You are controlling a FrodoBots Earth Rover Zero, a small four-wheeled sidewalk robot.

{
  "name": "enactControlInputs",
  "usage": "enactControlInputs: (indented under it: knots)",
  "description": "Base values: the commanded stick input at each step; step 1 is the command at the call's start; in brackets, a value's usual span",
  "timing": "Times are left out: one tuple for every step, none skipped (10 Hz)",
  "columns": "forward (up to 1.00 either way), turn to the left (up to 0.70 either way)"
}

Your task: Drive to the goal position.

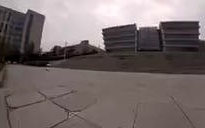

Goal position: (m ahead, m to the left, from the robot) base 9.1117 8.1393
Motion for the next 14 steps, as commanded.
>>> enactControlInputs:
  knots:
    - [1.0, 0.27]
    - [1.0, 0.27]
    - [1.0, 0.27]
    - [1.0, 0.27]
    - [1.0, 0.27]
    - [1.0, 0.27]
    - [1.0, 0.27]
    - [1.0, 0.17]
    - [1.0, 0.0]
    - [1.0, 0.0]
    - [1.0, 0.0]
    - [1.0, 0.0]
    - [1.0, 0.0]
    - [1.0, 0.0]
